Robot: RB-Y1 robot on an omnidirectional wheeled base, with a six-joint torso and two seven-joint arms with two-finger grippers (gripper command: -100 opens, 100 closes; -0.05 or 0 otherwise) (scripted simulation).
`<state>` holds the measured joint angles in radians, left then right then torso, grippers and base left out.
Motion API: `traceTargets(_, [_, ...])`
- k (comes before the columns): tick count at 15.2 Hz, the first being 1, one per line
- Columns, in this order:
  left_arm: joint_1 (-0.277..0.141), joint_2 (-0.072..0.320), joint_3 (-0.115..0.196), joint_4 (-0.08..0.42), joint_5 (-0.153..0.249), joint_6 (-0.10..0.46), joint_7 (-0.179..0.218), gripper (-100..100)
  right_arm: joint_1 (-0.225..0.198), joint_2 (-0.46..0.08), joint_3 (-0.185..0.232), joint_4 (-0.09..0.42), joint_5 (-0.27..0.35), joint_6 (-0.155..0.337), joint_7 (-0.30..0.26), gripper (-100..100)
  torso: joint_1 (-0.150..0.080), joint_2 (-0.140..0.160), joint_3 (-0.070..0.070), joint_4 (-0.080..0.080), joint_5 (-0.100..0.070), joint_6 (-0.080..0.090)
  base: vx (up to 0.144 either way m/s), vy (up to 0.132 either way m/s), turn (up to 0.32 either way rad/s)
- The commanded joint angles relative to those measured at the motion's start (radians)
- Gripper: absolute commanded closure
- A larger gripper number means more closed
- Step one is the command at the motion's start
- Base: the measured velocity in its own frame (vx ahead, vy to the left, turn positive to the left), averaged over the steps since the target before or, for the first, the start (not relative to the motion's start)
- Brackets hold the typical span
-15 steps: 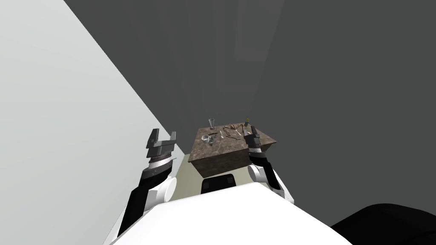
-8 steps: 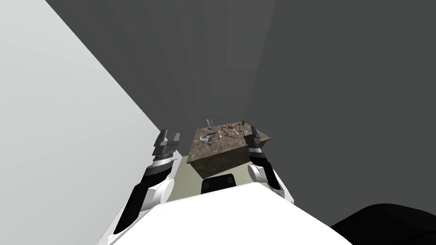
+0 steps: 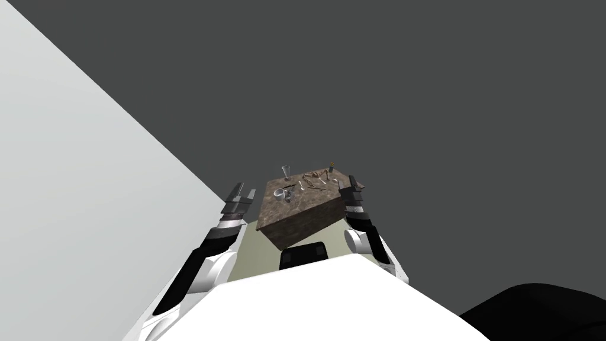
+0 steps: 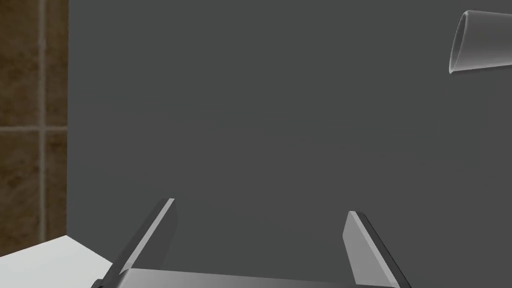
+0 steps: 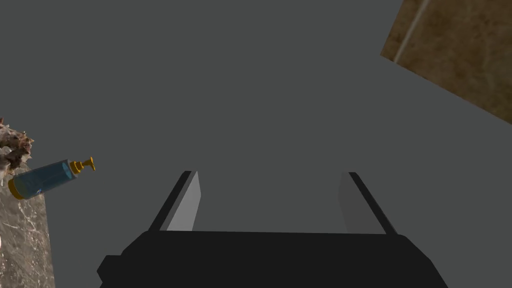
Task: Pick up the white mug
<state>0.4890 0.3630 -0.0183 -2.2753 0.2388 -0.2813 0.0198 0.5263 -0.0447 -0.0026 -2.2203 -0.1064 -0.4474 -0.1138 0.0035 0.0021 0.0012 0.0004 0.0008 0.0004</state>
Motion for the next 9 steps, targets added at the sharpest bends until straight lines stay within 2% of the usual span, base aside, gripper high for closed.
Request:
traceTargets(1, [-0.009,0.050,-0.007,0.033,0.047,0.038,-0.006,-100,0.000,0.000,0.000,0.000,0.000,0.000,0.000,0,0.000,0.000,0.000,0.000,0.000,0.000,-0.029,0.034,-0.235])
traceTargets(2, [-0.009,0.074,-0.007,0.033,0.047,0.038,-0.006,-100,0.000,0.000,0.000,0.000,0.000,0.000,0.000,0,0.000,0.000,0.000,0.000,0.000,0.000,-0.034,0.034,-0.207])
traceTargets(3, [-0.009,0.076,-0.007,0.033,0.047,0.038,-0.006,-100,0.000,0.000,0.000,0.000,0.000,0.000,0.000,0,0.000,0.000,0.000,0.000,0.000,0.000,-0.027,0.025,-0.086])
traceTargets(4, [-0.014,0.113,-0.010,0.052,0.084,0.069,-0.009,-100,0.000,0.000,0.000,0.000,0.000,0.000,0.000,0,0.000,0.000,0.000,0.000,0.000,0.000,-0.030,0.016,-0.231])
traceTargets(5, [-0.014,0.128,-0.010,0.052,0.084,0.069,-0.009,-100,0.000,0.000,0.000,0.000,0.000,0.000,0.000,0,-0.001,0.000,0.000,0.000,0.000,0.000,-0.030,0.022,-0.212])
traceTargets(6, [-0.019,0.155,-0.013,0.072,0.122,0.102,-0.012,-100,0.000,0.000,0.000,0.000,0.000,0.000,0.000,0,-0.001,-0.001,0.000,0.000,0.000,0.000,-0.033,0.029,-0.240])
traceTargets(8, [-0.019,0.182,-0.013,0.072,0.122,0.102,-0.012,-100,0.000,0.000,0.000,0.000,0.000,0.000,0.000,0,0.000,0.000,0.000,0.000,0.000,0.000,-0.033,0.031,-0.166])
traceTargets(9, [-0.024,0.210,-0.017,0.092,0.163,0.136,-0.015,-100,0.000,0.000,0.000,0.000,0.000,0.000,0.000,0,0.000,0.000,0.000,0.000,0.000,0.000,-0.032,0.032,-0.175])
